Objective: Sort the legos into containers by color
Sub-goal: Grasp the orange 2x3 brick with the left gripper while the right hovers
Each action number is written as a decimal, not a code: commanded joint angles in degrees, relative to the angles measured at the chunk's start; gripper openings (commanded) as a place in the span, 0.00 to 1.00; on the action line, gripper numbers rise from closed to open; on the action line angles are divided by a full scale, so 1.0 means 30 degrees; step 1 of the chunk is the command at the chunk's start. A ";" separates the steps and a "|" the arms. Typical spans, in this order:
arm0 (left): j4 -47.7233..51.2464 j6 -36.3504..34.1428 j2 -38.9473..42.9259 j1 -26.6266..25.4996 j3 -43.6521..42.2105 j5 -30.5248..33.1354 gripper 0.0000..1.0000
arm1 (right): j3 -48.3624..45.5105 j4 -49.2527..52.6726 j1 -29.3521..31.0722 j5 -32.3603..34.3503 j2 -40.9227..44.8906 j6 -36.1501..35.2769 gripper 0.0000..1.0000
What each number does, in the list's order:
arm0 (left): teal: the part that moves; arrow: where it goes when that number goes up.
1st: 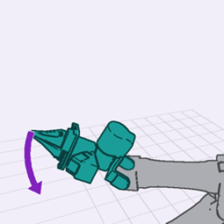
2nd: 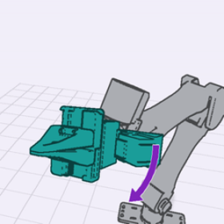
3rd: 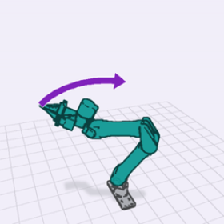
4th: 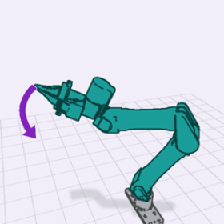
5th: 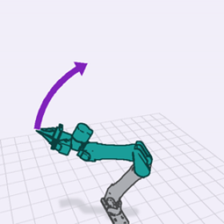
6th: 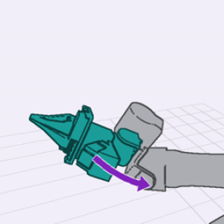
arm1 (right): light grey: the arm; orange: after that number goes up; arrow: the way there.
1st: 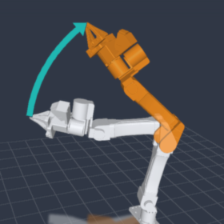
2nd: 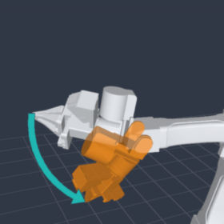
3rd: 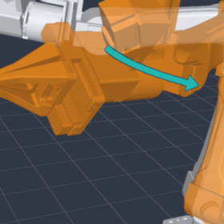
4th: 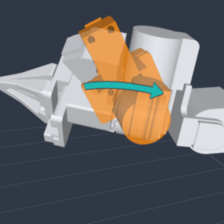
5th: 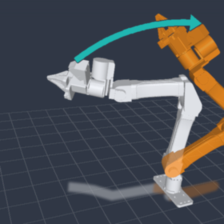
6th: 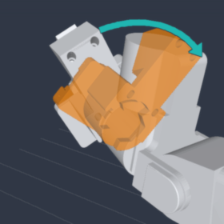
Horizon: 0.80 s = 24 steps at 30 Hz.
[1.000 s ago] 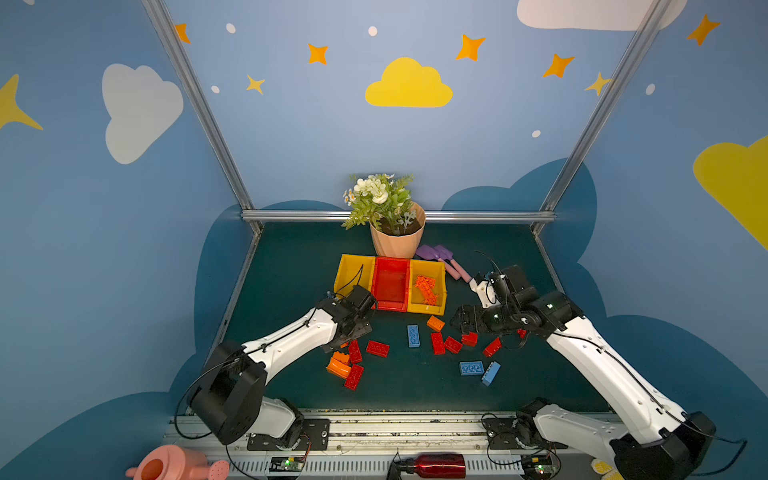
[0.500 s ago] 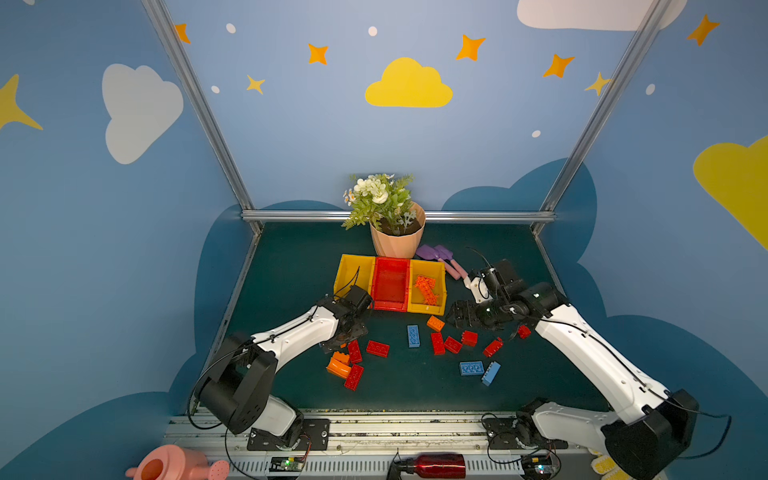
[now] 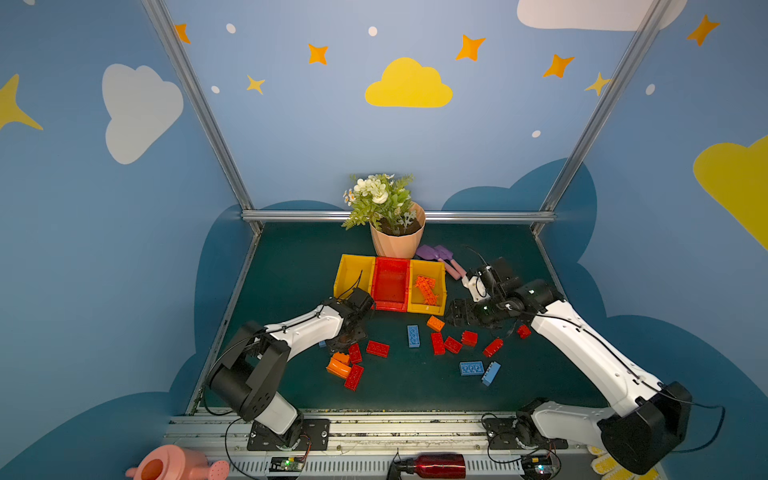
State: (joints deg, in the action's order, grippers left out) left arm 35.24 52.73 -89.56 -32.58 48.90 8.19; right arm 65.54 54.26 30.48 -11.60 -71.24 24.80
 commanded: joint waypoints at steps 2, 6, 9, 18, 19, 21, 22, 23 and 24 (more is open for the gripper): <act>-0.0145 0.0002 -0.0249 0.0047 -0.0269 -0.0062 0.72 | 0.0376 0.0424 0.0035 0.0231 -0.0069 -0.0169 0.96; -0.0234 -0.0112 -0.0596 0.0083 -0.0192 0.0111 0.71 | 0.0350 0.0619 0.0035 0.0276 0.0064 -0.0209 0.96; -0.0322 -0.0174 -0.0786 0.0083 -0.0101 0.0143 0.68 | 0.0272 0.0787 0.0035 0.0363 0.0242 -0.0239 0.96; -0.0134 -0.0345 -0.0838 0.0078 0.0027 0.0270 0.50 | 0.0186 0.1046 0.0021 0.0529 0.0654 -0.0275 0.96; -0.0025 -0.0426 -0.0871 0.0071 0.0110 0.0354 0.49 | 0.0176 0.1073 0.0006 0.0540 0.0688 -0.0269 0.96; 0.0231 -0.0662 -0.0906 0.0079 0.0367 0.0562 0.46 | 0.0154 0.1071 0.0023 0.0576 0.0753 -0.0293 0.96; 0.0318 -0.0766 -0.0907 0.0078 0.0503 0.0652 0.45 | 0.0140 0.1074 0.0008 0.0609 0.0794 -0.0304 0.96; 0.0457 -0.0931 -0.0934 0.0051 0.0683 0.0726 0.44 | 0.0123 0.1074 0.0006 0.0656 0.0834 -0.0299 0.96; 0.0551 -0.1059 -0.0994 0.0063 0.0837 0.0811 0.44 | 0.0090 0.1063 0.0010 0.0693 0.0902 -0.0304 0.96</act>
State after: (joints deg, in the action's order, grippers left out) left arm 34.63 51.18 -91.77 -32.56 49.58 8.69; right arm 65.54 56.16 30.48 -10.37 -70.00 24.38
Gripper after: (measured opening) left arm 0.479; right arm 0.959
